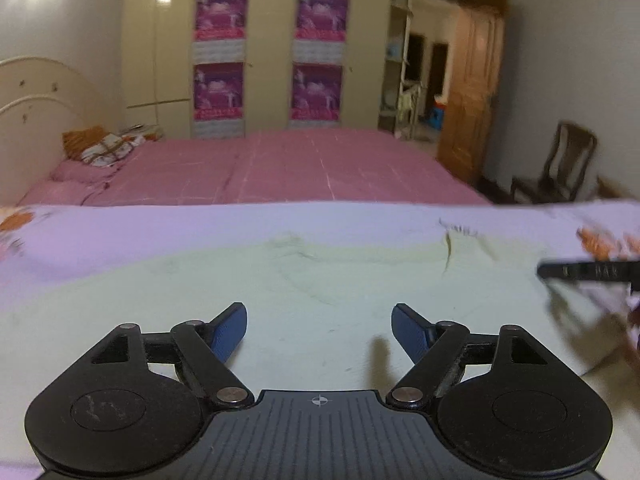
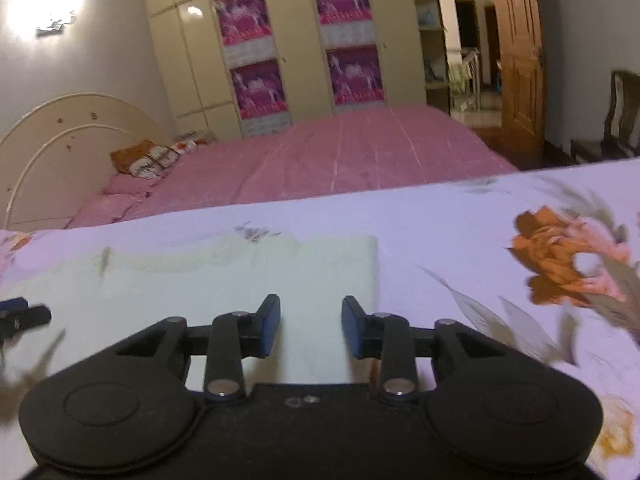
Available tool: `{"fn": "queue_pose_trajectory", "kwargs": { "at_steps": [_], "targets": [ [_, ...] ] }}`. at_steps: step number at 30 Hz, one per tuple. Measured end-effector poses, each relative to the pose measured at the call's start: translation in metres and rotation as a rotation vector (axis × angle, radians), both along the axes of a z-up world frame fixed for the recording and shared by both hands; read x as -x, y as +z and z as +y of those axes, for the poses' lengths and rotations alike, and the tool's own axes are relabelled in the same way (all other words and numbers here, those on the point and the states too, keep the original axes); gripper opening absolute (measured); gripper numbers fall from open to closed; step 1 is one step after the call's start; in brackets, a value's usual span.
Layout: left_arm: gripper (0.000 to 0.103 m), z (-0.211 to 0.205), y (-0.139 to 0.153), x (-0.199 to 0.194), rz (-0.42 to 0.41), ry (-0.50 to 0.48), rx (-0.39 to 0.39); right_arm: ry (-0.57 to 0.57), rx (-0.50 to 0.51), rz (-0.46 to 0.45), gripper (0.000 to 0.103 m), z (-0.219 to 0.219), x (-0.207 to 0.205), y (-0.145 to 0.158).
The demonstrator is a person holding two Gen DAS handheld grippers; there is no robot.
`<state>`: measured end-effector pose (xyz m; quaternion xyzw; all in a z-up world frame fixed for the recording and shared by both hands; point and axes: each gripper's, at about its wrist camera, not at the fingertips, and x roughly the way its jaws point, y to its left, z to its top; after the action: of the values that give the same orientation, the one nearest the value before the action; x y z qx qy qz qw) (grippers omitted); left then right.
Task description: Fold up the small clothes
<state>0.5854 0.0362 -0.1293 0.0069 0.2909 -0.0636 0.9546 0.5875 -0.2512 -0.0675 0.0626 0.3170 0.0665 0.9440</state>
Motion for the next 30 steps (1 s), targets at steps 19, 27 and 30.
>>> {"fn": "queue_pose_trajectory", "kwargs": {
  "at_steps": [19, 27, 30],
  "targets": [
    [0.079, 0.025, -0.011, 0.073, 0.045, 0.107, 0.011, 0.129, 0.135, -0.019, 0.019, 0.005, 0.103, -0.007],
    [0.083, 0.028, -0.001, 0.077, 0.056, 0.102, -0.023, 0.152, 0.253, 0.024, 0.023, 0.029, 0.097, 0.001],
    [0.083, 0.038, -0.002, 0.069, 0.070, 0.094, -0.012, 0.138, 0.227, 0.021, 0.024, 0.021, 0.099, 0.008]
  ]
}}
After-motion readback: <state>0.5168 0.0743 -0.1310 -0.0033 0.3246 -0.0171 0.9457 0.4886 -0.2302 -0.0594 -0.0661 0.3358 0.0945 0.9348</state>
